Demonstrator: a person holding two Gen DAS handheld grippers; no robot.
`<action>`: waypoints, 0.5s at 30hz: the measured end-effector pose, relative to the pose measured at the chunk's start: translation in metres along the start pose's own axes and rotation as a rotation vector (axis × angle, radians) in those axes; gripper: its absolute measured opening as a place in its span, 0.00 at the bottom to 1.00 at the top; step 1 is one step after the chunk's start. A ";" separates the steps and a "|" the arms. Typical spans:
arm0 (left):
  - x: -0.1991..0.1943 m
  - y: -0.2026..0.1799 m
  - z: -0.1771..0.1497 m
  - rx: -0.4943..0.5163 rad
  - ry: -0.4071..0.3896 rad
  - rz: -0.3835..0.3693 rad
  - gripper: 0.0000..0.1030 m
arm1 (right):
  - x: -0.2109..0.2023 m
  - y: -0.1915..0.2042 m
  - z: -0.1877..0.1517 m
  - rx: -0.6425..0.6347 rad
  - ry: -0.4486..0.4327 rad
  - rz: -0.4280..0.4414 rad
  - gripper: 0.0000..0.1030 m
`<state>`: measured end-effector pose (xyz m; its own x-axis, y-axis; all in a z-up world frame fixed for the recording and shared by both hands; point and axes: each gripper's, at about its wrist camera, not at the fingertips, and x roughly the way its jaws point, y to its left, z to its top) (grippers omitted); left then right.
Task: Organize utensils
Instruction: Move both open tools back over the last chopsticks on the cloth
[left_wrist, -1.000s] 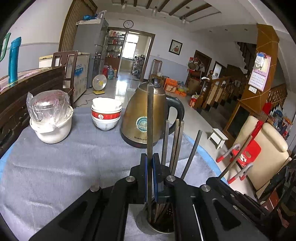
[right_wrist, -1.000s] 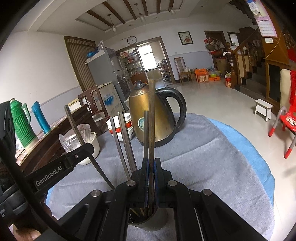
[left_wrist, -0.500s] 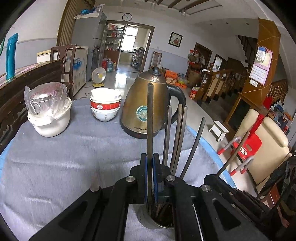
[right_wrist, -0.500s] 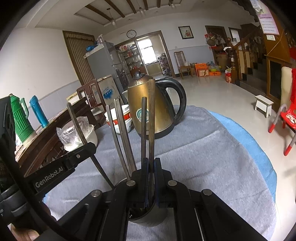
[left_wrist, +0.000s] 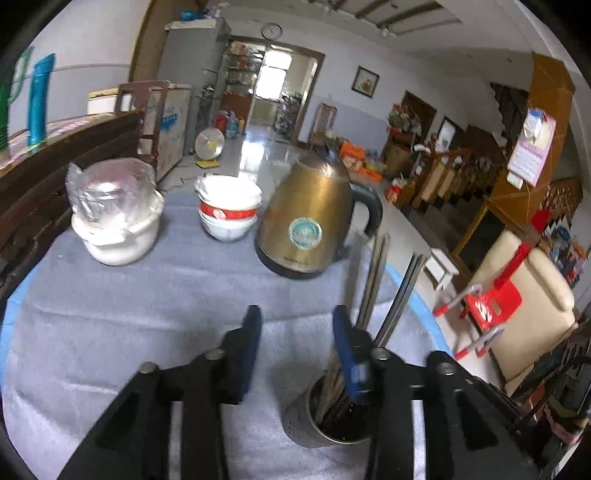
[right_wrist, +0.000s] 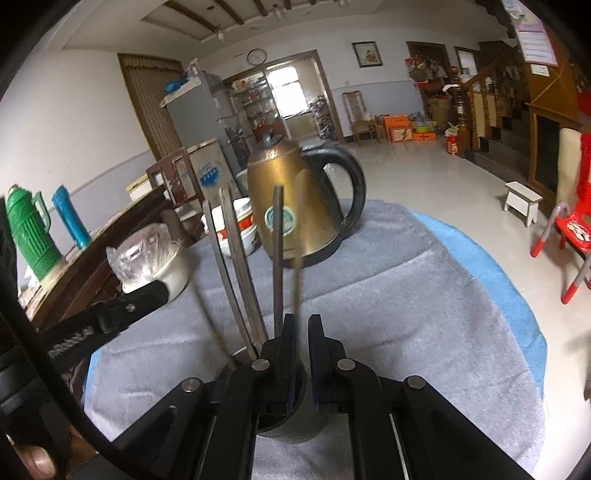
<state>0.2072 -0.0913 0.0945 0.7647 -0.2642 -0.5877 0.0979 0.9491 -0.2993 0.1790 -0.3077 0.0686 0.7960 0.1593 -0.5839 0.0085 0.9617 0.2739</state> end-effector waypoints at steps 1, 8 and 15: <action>-0.007 0.004 0.003 -0.010 -0.011 -0.003 0.44 | -0.004 -0.001 0.002 0.007 -0.009 -0.003 0.08; -0.067 0.051 -0.010 -0.030 -0.085 0.054 0.68 | -0.056 -0.001 -0.006 0.044 -0.078 0.003 0.17; -0.072 0.116 -0.082 -0.012 0.037 0.229 0.72 | -0.064 0.011 -0.076 0.001 -0.013 -0.004 0.74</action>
<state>0.1115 0.0232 0.0401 0.7425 -0.0486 -0.6681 -0.0834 0.9829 -0.1642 0.0818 -0.2902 0.0511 0.8037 0.1523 -0.5752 0.0125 0.9622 0.2721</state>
